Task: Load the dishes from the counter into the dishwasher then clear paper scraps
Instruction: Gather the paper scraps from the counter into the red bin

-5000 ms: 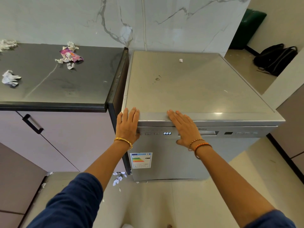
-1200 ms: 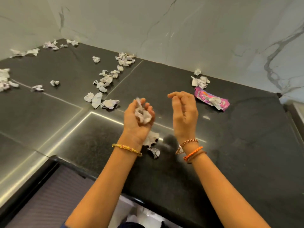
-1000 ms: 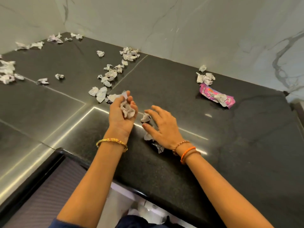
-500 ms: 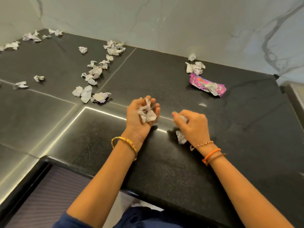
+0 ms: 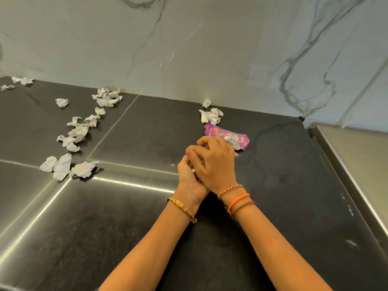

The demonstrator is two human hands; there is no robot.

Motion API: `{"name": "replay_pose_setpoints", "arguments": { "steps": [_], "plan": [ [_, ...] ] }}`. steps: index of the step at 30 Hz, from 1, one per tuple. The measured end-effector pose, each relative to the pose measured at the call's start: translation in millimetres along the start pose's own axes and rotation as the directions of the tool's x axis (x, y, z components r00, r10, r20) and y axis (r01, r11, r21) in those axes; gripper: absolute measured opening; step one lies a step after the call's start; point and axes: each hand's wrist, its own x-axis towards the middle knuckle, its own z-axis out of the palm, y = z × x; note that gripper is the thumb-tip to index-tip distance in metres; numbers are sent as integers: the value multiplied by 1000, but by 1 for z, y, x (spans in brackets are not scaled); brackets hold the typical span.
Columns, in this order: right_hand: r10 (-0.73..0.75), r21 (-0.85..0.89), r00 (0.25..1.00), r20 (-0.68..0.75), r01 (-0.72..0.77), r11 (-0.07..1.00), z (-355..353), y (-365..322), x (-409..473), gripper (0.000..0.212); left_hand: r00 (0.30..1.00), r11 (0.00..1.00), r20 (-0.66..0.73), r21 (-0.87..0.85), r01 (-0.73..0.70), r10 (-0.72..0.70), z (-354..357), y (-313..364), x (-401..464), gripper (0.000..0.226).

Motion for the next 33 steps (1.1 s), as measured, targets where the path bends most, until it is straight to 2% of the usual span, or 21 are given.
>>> {"name": "replay_pose_setpoints", "arguments": {
  "steps": [3,5,7,8,10,12,14,15,18,19,20,22,23,25,27,30,31,33],
  "plan": [
    [40,-29,999,-12,-40,999,5,16,6,28,1000,998,30,65,1,-3,4,4,7,35],
    [90,82,996,-28,-88,993,-1,21,14,31,998,996,55,87,8,-13,7,7,11,34],
    [253,269,967,-22,-238,933,-8,29,26,35,999,998,38,64,4,-7,8,12,16,30],
    [336,297,942,1,-321,899,-9,38,30,38,1000,999,16,37,-5,4,8,15,19,29],
    [392,82,915,96,-400,913,-6,63,36,47,999,999,-36,-38,-26,24,4,20,25,29],
    [380,-168,866,324,-343,924,4,86,35,58,998,994,-52,-101,-39,34,0,22,28,30],
    [365,-253,806,467,-274,928,15,97,27,61,998,993,-46,-105,-47,42,-1,24,28,29],
    [374,-272,808,455,-274,923,18,98,22,56,998,993,-37,-107,-51,48,-2,25,28,28],
    [370,-332,877,307,-266,905,18,89,15,30,998,986,-29,-149,-68,64,-5,30,27,33],
    [361,-254,900,242,-301,919,15,83,13,24,998,984,-22,-162,-69,67,-5,30,25,38],
    [379,-89,909,172,-369,925,15,77,11,20,997,983,-18,-168,-77,75,-7,29,26,40],
    [473,317,877,82,-473,822,8,58,11,19,995,985,-16,-146,-96,95,-7,26,26,36],
    [482,430,875,56,-456,779,5,46,10,19,995,986,-6,-129,-101,101,-6,24,26,35],
    [373,487,925,76,-361,796,1,25,8,29,993,988,13,-104,-116,118,-8,23,28,35],
    [174,405,972,161,-226,886,7,13,4,40,989,986,30,-92,-141,144,-11,22,31,37],
    [62,393,929,366,-215,894,17,9,-5,59,980,980,23,-30,-198,199,-16,23,35,35],
    [41,378,919,393,-202,904,20,9,-8,66,979,980,21,-4,-201,201,-16,24,35,36],
    [19,258,938,346,-114,959,24,9,-13,69,989,988,27,58,-143,142,-14,25,33,46]
  ]
}}
